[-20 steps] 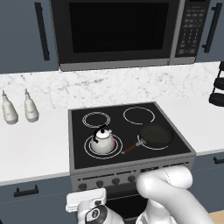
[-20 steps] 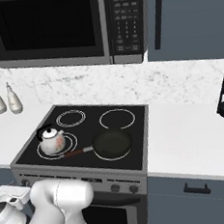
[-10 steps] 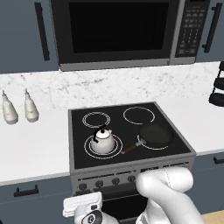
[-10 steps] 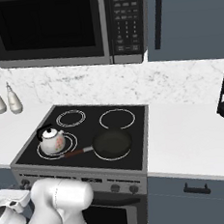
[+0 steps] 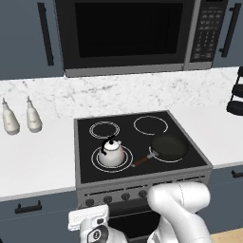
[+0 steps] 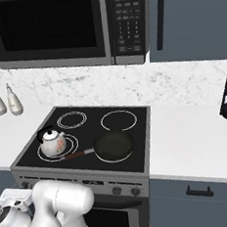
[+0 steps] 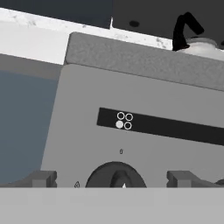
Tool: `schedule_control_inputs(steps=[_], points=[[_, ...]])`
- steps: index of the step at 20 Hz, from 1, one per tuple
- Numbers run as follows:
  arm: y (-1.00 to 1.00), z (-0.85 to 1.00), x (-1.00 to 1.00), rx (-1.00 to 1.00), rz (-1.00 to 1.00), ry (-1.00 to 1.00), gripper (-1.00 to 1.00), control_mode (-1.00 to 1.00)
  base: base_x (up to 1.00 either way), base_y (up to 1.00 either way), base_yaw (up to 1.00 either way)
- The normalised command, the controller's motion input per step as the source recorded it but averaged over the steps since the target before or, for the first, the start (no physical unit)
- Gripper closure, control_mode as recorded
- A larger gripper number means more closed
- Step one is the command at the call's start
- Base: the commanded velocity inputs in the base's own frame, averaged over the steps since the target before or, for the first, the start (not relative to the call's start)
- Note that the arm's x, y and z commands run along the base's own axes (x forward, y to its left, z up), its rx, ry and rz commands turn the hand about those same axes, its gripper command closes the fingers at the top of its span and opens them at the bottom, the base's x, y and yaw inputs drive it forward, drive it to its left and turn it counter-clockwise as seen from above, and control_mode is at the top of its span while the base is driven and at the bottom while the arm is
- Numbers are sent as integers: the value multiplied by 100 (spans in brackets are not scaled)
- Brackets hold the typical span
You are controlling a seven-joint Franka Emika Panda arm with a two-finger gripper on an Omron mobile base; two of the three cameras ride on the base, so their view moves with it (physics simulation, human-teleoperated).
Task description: Pick the kettle from the counter and place it on a stove burner. Then turn the burner on.
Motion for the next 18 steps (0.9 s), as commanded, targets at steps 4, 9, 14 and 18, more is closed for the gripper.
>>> schedule_control_inputs(steps=[4,9,14,18], points=[[1,-27,8,0,0,-3,-100,-100,0,0,0],[5,-2,9,0,0,0,-100,-100,0,0,0],[0,0,0,0,0,0,100,-100,0,0,0],[0,0,0,0,0,0,100,-100,0,0,0]])
